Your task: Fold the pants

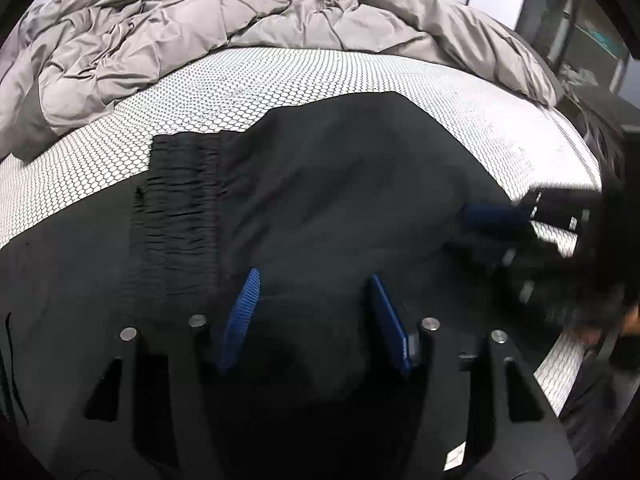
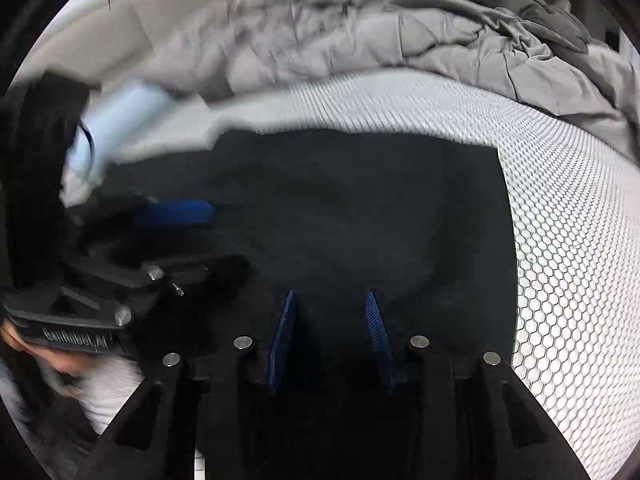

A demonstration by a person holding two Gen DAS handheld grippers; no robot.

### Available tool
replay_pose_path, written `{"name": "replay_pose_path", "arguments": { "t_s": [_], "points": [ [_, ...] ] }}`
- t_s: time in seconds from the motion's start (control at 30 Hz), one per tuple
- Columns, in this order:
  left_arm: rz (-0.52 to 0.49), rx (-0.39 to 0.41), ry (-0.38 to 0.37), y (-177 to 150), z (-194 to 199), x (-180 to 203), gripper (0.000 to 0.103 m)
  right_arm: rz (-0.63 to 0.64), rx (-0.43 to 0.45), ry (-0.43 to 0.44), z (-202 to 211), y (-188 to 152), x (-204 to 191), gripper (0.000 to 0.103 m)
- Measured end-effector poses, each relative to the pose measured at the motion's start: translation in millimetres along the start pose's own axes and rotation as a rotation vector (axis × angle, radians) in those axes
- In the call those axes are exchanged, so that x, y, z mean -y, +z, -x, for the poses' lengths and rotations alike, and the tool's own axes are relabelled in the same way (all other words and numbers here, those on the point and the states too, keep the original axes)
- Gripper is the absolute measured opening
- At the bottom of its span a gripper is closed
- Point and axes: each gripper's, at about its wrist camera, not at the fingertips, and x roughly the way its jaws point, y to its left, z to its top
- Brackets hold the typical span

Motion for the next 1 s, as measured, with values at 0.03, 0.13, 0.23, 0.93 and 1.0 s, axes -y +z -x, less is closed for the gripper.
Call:
{"name": "replay_pose_path", "arguments": {
  "t_s": [0.03, 0.13, 0.23, 0.93, 1.0],
  "points": [
    [-0.002, 0.000, -0.003, -1, 3, -3, 0.056, 0.010, 0.000, -0.037, 2, -2, 4, 0.036],
    [-0.012, 0.002, 0.027, -5, 8, -2, 0.056, 0.004, -0.001, -0.119, 18, -12, 21, 0.036],
    [-0.010, 0.011, 0.062, -4, 23, 4, 0.056, -0.009, 0.022, -0.157, 32, -17, 29, 0.037],
    [0.036, 0.018, 0.036, 24, 23, -8, 0.051, -0.126, 0.036, -0.145, 16, 22, 55, 0.043],
    [0.053, 0.043, 0.009, 35, 27, -8, 0.051, -0.119, 0.096, -0.127, 26, 31, 46, 0.043]
  ]
}}
